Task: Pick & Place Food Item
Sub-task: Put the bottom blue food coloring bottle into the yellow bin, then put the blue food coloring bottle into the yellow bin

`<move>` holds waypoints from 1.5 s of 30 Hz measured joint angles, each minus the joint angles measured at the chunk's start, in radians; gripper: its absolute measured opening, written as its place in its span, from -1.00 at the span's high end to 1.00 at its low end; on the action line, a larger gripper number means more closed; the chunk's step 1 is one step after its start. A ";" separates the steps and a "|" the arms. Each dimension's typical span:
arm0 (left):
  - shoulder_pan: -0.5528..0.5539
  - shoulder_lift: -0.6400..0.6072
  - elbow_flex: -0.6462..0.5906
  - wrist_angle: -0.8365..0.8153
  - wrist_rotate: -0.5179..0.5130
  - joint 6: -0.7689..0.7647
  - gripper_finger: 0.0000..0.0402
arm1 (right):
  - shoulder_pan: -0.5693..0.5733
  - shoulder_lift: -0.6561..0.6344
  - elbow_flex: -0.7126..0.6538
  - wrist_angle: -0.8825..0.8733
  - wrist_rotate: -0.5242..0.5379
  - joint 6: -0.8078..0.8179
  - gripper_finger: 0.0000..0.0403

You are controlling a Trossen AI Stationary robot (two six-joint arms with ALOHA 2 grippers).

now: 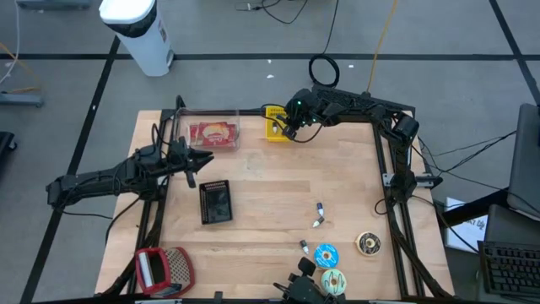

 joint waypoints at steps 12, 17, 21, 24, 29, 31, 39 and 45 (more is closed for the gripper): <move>0.000 0.000 0.000 0.000 0.000 0.000 0.61 | 0.000 0.000 0.000 0.000 0.000 0.000 0.50; 0.000 0.000 0.000 0.000 0.000 0.000 0.61 | 0.000 0.000 0.000 0.000 0.000 0.000 0.33; 0.000 0.000 0.000 0.000 0.000 0.000 0.61 | 0.000 0.000 0.000 0.002 -0.001 0.000 0.25; 0.000 0.000 0.000 0.000 0.000 0.000 0.61 | 0.002 -0.001 0.000 0.017 -0.004 0.001 0.24; 0.000 0.000 0.000 0.000 0.000 0.000 0.61 | 0.023 -0.068 -0.002 0.011 -0.058 0.002 0.27; 0.000 0.000 0.000 0.000 0.000 0.000 0.61 | 0.045 -0.115 -0.002 -0.019 -0.122 0.003 0.28; 0.000 0.000 0.000 0.000 0.000 0.000 0.61 | 0.223 -0.298 -0.001 -0.254 -0.244 0.021 0.30; 0.000 0.000 0.000 0.000 0.000 0.000 0.61 | 0.403 -0.386 -0.001 -0.497 -0.229 -0.014 0.30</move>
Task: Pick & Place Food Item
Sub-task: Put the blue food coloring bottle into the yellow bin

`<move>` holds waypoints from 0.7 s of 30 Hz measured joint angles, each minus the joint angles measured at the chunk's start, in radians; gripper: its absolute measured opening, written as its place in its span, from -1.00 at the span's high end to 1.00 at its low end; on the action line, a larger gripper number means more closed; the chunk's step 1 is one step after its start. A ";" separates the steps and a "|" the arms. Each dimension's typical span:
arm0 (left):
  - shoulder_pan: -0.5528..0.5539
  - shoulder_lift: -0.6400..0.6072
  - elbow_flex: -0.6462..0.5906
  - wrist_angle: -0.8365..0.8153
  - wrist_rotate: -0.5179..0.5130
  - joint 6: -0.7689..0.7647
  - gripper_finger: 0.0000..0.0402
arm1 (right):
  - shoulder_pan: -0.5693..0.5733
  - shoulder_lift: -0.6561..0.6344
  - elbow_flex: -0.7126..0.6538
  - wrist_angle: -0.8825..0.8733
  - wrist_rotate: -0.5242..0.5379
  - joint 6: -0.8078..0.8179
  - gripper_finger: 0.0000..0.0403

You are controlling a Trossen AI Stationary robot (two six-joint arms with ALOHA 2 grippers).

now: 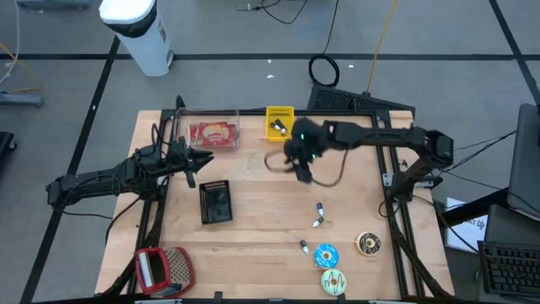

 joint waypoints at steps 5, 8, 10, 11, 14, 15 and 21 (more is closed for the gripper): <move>0.000 0.000 0.000 0.000 0.000 0.000 0.61 | 0.142 -0.037 0.000 -0.221 0.186 0.017 0.30; 0.000 0.000 0.000 0.000 0.000 0.000 0.61 | 0.207 -0.036 0.000 -0.324 0.281 0.092 0.30; 0.000 0.000 0.000 0.000 0.000 0.000 0.61 | 0.242 -0.037 -0.005 -0.364 0.303 0.169 0.30; 0.000 0.000 0.000 0.000 0.000 0.000 0.61 | 0.257 -0.037 -0.016 -0.365 0.304 0.208 0.30; 0.000 0.000 0.000 0.000 0.000 0.000 0.61 | 0.297 -0.035 -0.066 -0.367 0.303 0.341 0.30; 0.000 0.000 0.000 0.000 0.000 0.000 0.61 | 0.306 -0.035 -0.082 -0.370 0.302 0.389 0.30; 0.000 0.000 0.000 0.000 0.000 0.000 0.61 | 0.342 -0.035 -0.226 -0.271 0.137 0.511 0.30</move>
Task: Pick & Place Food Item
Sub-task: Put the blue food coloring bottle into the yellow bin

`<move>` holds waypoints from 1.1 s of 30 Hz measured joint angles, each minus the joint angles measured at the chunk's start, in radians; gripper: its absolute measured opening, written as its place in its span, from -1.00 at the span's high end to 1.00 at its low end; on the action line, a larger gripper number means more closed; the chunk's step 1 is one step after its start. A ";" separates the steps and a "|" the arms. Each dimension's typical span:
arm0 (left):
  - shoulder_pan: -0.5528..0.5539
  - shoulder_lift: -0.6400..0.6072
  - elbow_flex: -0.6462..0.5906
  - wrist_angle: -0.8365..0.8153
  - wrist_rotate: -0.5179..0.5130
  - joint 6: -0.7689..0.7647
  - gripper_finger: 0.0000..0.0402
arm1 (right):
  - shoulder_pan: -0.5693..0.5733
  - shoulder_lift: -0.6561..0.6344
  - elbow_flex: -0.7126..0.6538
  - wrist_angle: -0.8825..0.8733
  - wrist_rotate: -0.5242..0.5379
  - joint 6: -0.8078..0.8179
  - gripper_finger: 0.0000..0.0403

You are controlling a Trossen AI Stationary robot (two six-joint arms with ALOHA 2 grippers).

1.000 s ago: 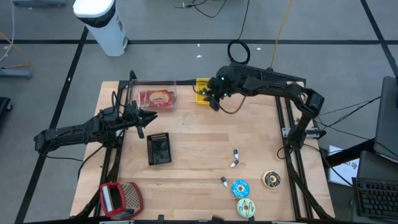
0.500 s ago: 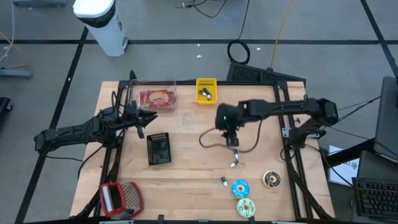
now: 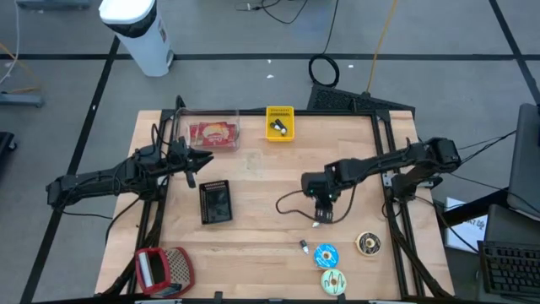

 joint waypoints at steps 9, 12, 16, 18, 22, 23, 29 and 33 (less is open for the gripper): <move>0.000 0.000 0.000 0.000 0.000 0.000 0.61 | 0.043 0.000 -0.247 0.483 -0.231 0.115 0.30; 0.000 0.000 0.000 0.000 0.000 0.000 0.61 | 0.040 0.000 -0.278 0.491 -0.228 0.142 0.30; 0.000 0.000 0.000 0.000 0.000 0.000 0.61 | 0.038 0.000 -0.280 0.418 -0.221 0.150 0.30; 0.000 0.000 0.000 0.000 0.000 0.000 0.61 | 0.038 0.000 -0.280 0.394 -0.221 0.150 0.30; 0.000 0.000 0.000 0.000 0.000 0.000 0.61 | 0.038 0.000 -0.280 0.378 -0.198 0.151 0.30; 0.000 0.000 0.000 0.000 0.000 0.000 0.61 | 0.037 0.000 -0.280 0.374 -0.180 0.151 0.30; 0.000 0.000 0.000 0.000 0.000 0.000 0.61 | 0.025 -0.001 -0.279 0.260 -0.169 0.138 0.30; 0.000 0.000 0.000 0.000 0.000 0.000 0.61 | 0.027 -0.045 -0.279 0.173 -0.230 0.135 0.30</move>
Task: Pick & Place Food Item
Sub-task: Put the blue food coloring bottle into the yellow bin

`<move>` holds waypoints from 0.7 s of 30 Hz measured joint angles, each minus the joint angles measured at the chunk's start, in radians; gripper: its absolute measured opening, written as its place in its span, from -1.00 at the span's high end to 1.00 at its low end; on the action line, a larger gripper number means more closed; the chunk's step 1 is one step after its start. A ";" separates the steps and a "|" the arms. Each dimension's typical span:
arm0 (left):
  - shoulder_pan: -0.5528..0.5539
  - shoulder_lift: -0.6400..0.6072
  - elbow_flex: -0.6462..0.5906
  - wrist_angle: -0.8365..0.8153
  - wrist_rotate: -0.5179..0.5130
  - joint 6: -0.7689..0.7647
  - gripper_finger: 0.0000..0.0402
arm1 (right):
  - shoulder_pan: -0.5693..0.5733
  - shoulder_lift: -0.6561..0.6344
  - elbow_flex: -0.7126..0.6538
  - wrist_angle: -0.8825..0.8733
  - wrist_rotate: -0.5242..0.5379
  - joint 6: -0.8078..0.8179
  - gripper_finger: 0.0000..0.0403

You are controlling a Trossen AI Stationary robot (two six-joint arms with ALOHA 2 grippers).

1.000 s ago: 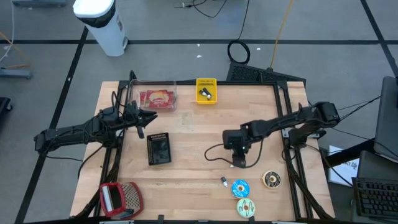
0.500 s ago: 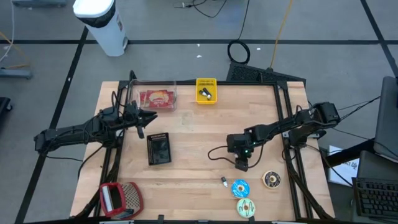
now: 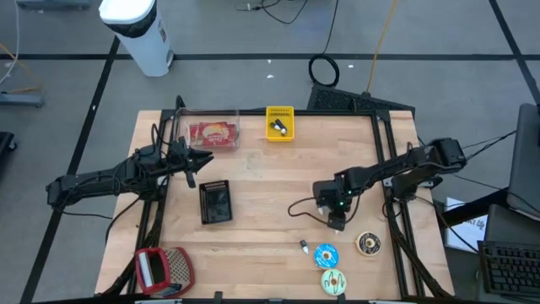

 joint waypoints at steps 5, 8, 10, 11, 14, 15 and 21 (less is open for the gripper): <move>0.000 0.000 0.000 -0.001 0.000 0.000 0.61 | 0.000 -0.109 0.000 -0.027 0.050 -0.021 0.30; 0.000 0.000 0.000 0.000 0.000 0.000 0.61 | 0.026 -0.188 -0.004 -0.023 0.158 -0.140 0.30; 0.000 0.000 0.000 0.000 0.000 0.000 0.61 | 0.060 -0.235 -0.032 -0.002 0.189 -0.225 0.30; 0.000 0.000 0.000 0.000 0.000 0.000 0.61 | 0.080 -0.254 -0.056 0.016 0.187 -0.261 0.30; 0.000 0.000 0.000 0.000 0.000 0.000 0.61 | 0.131 -0.291 -0.141 0.089 0.184 -0.396 0.30; 0.000 0.000 0.000 0.000 0.000 0.000 0.61 | 0.146 -0.297 -0.166 0.113 0.180 -0.441 0.30; 0.000 0.000 0.000 0.000 0.000 0.000 0.61 | 0.238 -0.287 -0.291 0.327 0.201 -0.493 0.30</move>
